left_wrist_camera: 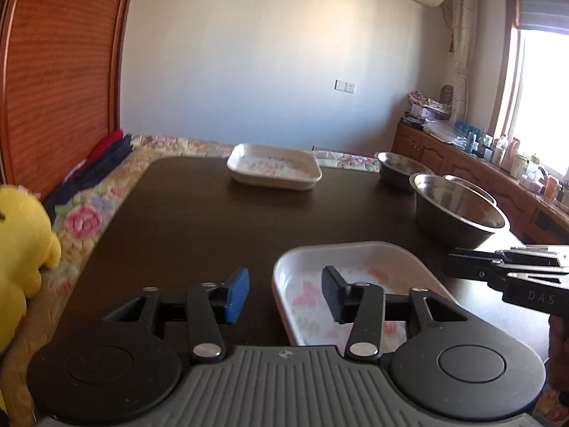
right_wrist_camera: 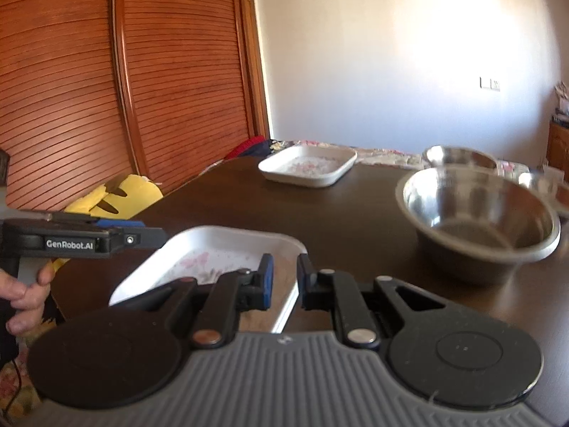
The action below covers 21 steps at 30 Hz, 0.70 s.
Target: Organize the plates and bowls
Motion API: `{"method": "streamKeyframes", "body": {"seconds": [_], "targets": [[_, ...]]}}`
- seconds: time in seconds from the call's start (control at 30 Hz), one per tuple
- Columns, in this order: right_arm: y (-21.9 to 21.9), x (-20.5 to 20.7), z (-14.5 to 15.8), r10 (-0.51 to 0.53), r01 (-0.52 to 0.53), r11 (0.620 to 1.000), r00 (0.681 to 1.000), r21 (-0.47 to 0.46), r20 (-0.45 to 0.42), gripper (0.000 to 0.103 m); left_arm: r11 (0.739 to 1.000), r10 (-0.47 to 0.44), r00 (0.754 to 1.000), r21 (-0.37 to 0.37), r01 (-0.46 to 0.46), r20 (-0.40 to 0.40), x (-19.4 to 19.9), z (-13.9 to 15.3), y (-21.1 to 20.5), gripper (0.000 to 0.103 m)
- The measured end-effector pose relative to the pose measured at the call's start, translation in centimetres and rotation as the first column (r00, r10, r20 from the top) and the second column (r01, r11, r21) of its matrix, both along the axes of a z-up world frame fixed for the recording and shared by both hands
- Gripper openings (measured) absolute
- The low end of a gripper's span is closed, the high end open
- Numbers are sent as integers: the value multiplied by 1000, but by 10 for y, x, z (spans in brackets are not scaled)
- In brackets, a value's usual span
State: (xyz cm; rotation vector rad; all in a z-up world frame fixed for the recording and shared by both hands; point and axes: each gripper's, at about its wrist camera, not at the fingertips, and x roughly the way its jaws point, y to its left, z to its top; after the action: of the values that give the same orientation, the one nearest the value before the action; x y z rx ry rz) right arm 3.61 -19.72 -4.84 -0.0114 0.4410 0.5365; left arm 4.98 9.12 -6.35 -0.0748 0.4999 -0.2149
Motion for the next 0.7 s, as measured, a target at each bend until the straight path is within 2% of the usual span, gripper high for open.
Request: {"method": "streamKeyframes", "body": {"seconds": [0.17, 0.23, 0.4, 0.7], "targets": [[3, 23, 22, 19, -17, 998, 999, -59, 36, 19, 999, -8, 999, 47, 7, 33, 26, 15, -3, 57], [4, 35, 29, 23, -20, 997, 999, -71, 40, 41, 998, -14, 999, 64, 11, 38, 36, 19, -4, 57], [13, 76, 38, 25, -26, 997, 1000, -78, -10, 43, 996, -22, 999, 93, 19, 39, 62, 26, -2, 57], [43, 131, 36, 25, -35, 994, 995, -106, -95, 43, 996, -20, 1000, 92, 19, 13, 114, 27, 7, 57]]}}
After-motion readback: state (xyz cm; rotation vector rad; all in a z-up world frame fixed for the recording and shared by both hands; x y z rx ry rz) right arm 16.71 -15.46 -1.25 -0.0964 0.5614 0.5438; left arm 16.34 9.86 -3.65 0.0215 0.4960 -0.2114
